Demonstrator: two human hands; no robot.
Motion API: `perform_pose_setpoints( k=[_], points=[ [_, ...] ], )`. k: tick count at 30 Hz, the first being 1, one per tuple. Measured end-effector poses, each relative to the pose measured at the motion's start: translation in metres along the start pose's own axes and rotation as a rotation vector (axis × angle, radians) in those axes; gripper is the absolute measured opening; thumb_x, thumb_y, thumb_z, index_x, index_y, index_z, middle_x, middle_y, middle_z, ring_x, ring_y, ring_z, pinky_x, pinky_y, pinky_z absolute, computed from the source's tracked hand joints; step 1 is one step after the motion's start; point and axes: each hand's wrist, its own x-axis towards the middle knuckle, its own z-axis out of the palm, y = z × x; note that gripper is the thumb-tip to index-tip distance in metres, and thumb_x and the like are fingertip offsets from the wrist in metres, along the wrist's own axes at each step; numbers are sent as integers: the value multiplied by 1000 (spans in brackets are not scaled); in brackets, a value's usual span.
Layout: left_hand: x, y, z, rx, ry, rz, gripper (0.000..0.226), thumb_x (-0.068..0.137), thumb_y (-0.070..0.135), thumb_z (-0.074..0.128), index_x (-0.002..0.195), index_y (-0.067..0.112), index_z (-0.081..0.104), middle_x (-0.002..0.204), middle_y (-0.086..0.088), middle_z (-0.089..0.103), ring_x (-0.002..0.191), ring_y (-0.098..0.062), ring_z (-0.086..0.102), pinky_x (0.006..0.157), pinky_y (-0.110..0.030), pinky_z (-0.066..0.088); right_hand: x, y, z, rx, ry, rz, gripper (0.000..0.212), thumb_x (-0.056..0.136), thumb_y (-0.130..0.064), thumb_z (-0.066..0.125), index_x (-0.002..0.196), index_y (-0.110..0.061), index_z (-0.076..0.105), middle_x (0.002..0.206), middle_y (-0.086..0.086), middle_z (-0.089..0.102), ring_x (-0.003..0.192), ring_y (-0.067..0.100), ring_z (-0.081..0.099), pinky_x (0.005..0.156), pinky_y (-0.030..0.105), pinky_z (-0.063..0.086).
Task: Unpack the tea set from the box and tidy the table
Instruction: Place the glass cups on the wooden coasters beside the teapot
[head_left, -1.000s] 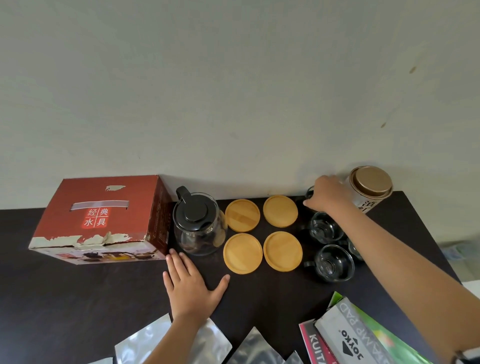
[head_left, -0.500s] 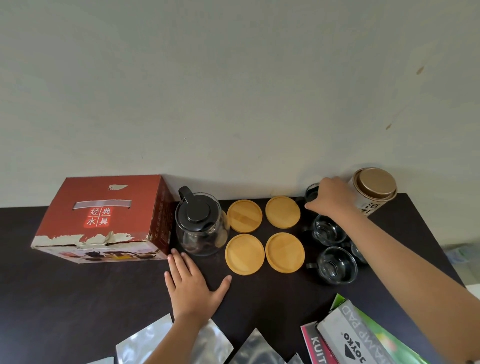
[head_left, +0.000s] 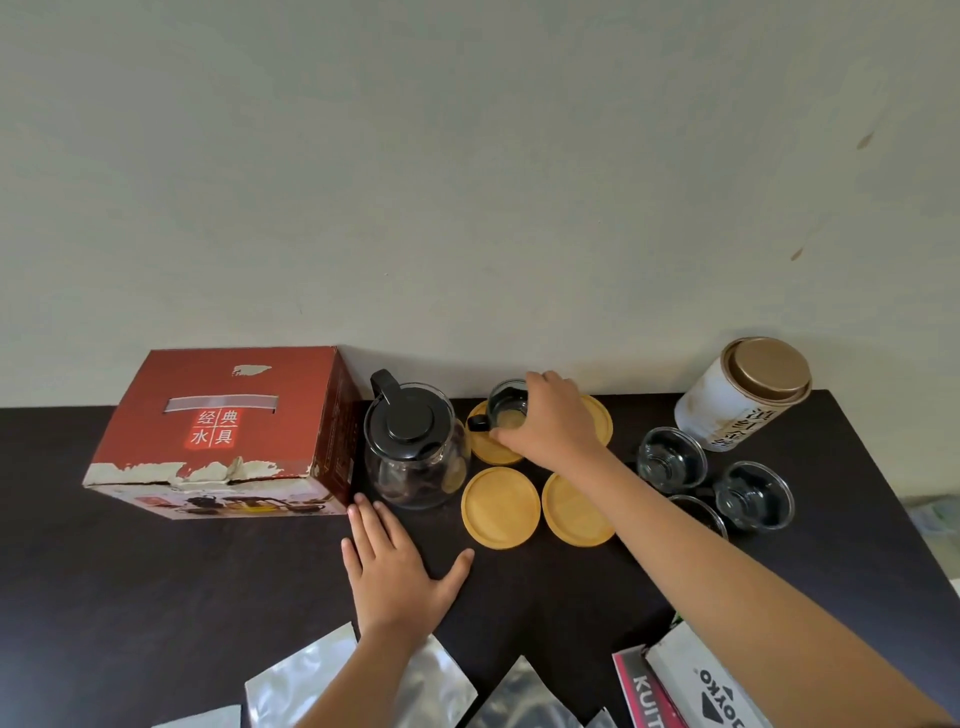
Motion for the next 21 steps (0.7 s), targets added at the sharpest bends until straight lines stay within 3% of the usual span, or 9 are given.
perform_pose_setpoints(
  k=[9,15,21],
  points=[
    [1,-1,2,-13,3,4,124,65,88,33,143,-9,27,154,-25,18,144,-35,12,111,-51,24,3,-1,19,28,12,31,71,75,-60,70,123,-10,52,118,6,56,112,24,48,80,30,45],
    [1,-1,2,-3,-1,0,125,65,88,33,143,-9,27,153,-25,19,144,-35,13,110,-51,25,-7,4,24,68,56,18,81,76,-65,64,134,-11,45,129,6,51,122,24,43,88,32,47],
    [1,0,2,7,-12,-4,126,65,90,27,144,-8,23,155,-24,15,145,-35,9,112,-51,22,-30,31,14,45,68,67,72,83,-49,66,138,-11,40,136,8,46,127,27,39,92,37,45]
  ],
)
